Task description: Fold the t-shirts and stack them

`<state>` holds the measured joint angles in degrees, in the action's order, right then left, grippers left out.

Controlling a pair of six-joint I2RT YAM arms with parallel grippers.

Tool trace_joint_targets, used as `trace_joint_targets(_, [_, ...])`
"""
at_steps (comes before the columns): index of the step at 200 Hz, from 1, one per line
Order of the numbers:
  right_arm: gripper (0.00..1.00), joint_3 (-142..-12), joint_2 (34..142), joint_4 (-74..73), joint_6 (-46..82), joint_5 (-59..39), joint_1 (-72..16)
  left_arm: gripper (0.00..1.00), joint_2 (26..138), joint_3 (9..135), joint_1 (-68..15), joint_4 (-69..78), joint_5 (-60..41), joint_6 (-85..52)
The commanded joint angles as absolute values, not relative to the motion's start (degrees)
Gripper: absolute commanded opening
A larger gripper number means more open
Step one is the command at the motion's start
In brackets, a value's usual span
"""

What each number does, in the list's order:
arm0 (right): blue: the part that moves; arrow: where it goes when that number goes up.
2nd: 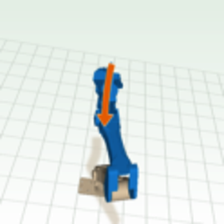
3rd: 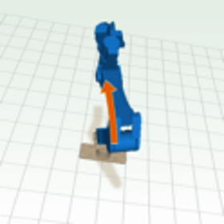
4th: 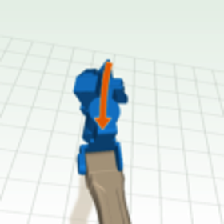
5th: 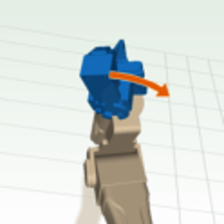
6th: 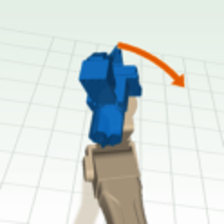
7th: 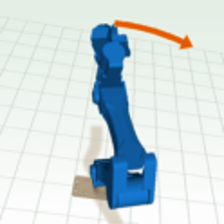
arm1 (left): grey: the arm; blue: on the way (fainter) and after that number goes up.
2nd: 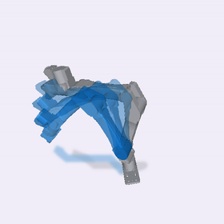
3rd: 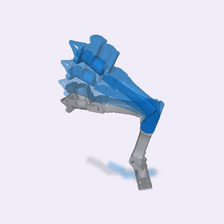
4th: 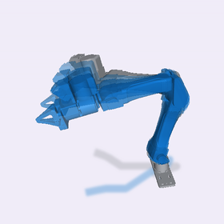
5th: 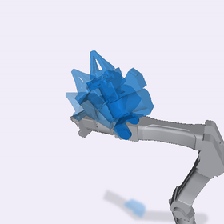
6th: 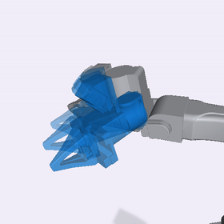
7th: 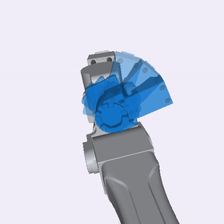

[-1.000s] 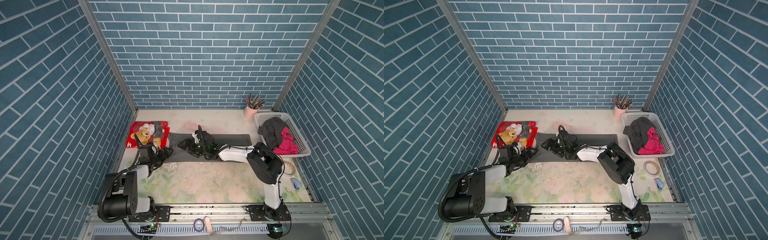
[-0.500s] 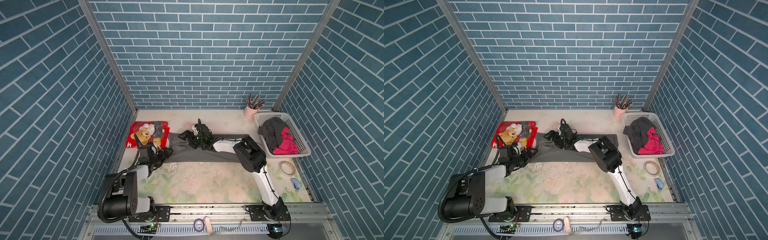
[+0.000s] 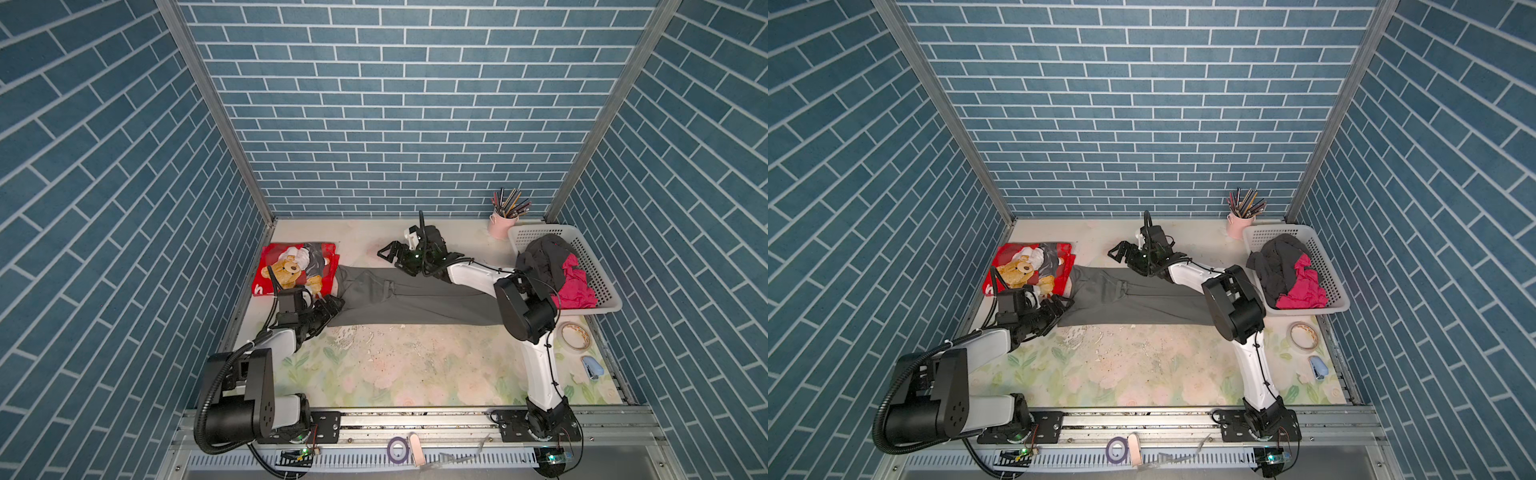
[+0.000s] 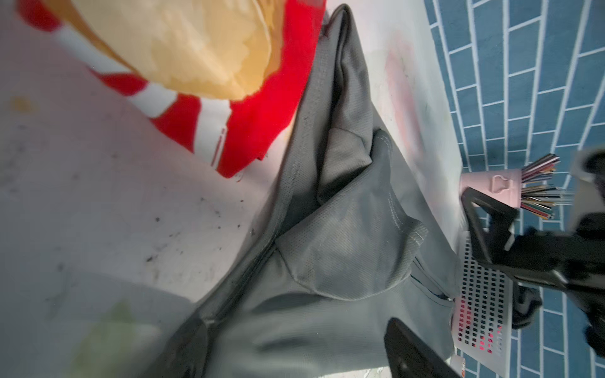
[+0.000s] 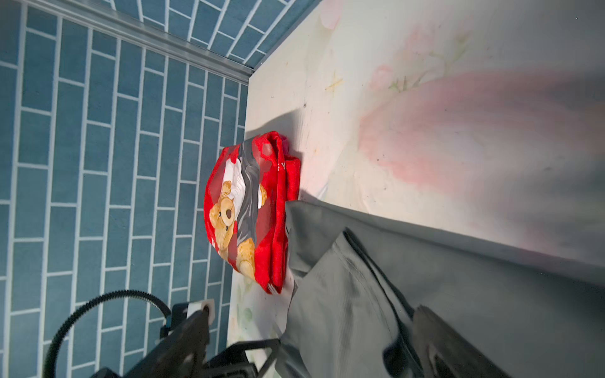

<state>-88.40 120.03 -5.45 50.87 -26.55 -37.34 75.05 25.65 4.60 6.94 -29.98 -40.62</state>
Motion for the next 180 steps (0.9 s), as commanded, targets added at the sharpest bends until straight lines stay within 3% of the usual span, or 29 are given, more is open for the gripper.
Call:
trace_joint_targets(1, [0.98, -86.88, 111.7, 8.35, 33.2, -21.02, -36.22, 0.87, 70.92, 31.83, 2.52, -5.35, -20.78, -36.34])
trace_joint_targets(47, [0.98, -75.72, 100.4, 17.76, 14.91, -1.56, -35.01, 0.87, 66.79, 39.09, -8.43, -14.6, -0.61, -33.2])
trace_joint_targets(91, [0.98, -72.36, 99.6, 17.6, -0.69, 4.29, -34.7, 0.87, 72.41, 40.34, -10.66, -15.35, -7.87, -33.49])
trace_joint_targets(122, [0.98, -77.9, 106.1, 17.11, -8.76, 5.09, -34.19, 0.87, 70.02, 36.94, -15.63, -11.64, -11.33, -38.35])
trace_joint_targets(154, [0.87, -87.45, 116.47, 20.06, -14.06, 0.05, -34.15, 0.87, 69.06, 34.33, -17.94, -10.22, -11.89, -41.29])
trace_joint_targets(180, [0.85, -92.59, 122.55, 21.42, -18.25, -1.66, -34.54, 0.87, 67.32, 32.81, -18.02, -10.55, -12.13, -41.4])
